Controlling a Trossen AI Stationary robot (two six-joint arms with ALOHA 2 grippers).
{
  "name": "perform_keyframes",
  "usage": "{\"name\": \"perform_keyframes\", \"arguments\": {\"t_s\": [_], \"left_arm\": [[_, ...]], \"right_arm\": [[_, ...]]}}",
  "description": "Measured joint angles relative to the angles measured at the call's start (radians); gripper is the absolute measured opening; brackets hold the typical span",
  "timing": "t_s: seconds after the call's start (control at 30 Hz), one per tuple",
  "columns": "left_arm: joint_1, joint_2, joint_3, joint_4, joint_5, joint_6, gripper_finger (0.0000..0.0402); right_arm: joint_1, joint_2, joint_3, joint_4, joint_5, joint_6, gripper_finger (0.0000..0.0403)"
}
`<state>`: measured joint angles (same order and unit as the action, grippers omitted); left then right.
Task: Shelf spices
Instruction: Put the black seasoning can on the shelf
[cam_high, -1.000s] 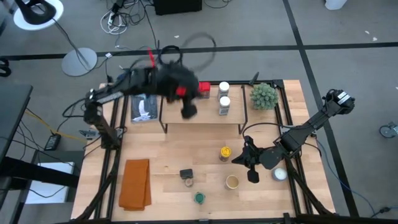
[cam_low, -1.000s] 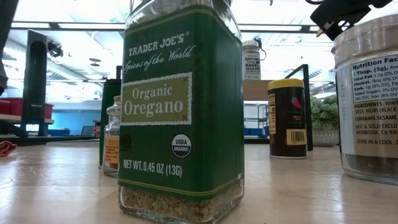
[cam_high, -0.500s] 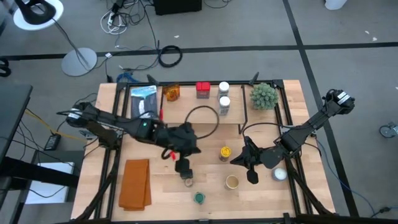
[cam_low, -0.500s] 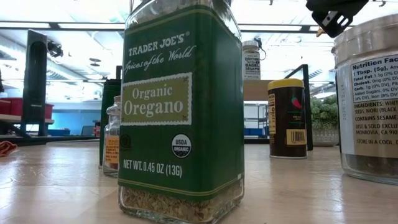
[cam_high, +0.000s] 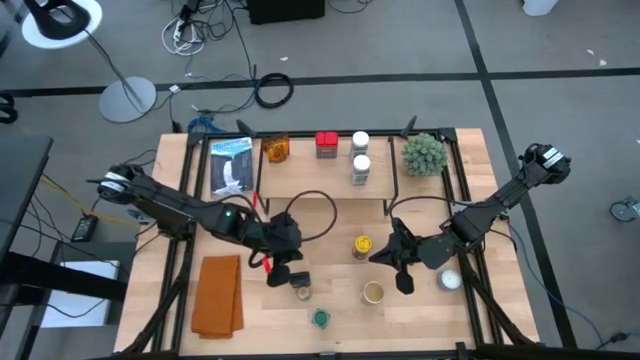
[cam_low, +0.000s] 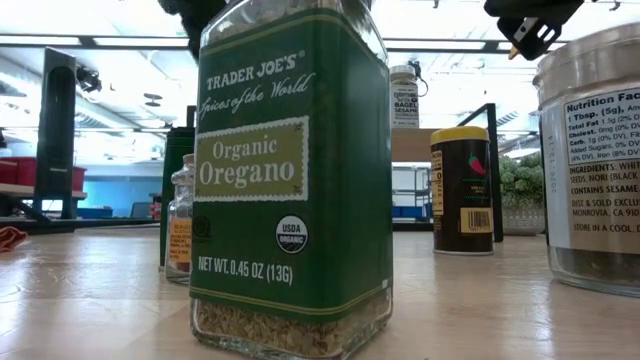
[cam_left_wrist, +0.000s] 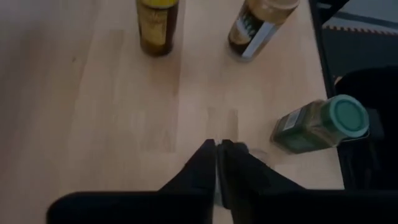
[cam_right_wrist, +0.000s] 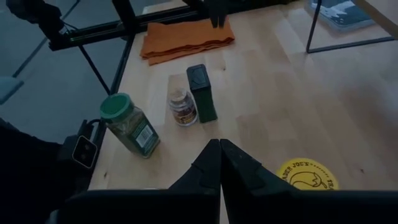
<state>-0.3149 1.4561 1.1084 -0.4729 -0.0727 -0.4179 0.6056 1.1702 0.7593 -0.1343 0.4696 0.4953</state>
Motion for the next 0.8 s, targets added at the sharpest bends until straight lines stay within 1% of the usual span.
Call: {"name": "perform_keyframes", "arguments": {"t_s": [0.1,0.27,0.37,0.47,0.53,0.8], "left_arm": [[-0.001,0.005,0.000,-0.018,0.018,-0.010,0.0080],[-0.002,0.009,0.000,-0.009,0.019,-0.026,0.0149],[-0.002,0.012,0.000,-0.017,0.026,-0.073,0.0178],[-0.015,0.018,0.000,-0.036,0.070,-0.126,0.0187],[-0.037,0.025,0.000,-0.022,0.070,-0.137,0.0186],[-0.104,0.041,0.001,-0.027,-0.053,-0.215,0.0176]], "right_arm": [[0.000,0.000,0.000,0.003,0.000,0.000,0.0002],[0.000,0.000,0.000,0.003,-0.001,0.000,0.0003],[0.000,0.000,0.000,0.004,-0.001,0.000,0.0002],[0.000,0.000,0.000,0.005,-0.001,0.000,0.0001],[0.000,0.000,0.000,0.006,-0.002,0.000,0.0002],[0.000,0.000,0.000,0.006,-0.002,0.000,0.0002]]}}
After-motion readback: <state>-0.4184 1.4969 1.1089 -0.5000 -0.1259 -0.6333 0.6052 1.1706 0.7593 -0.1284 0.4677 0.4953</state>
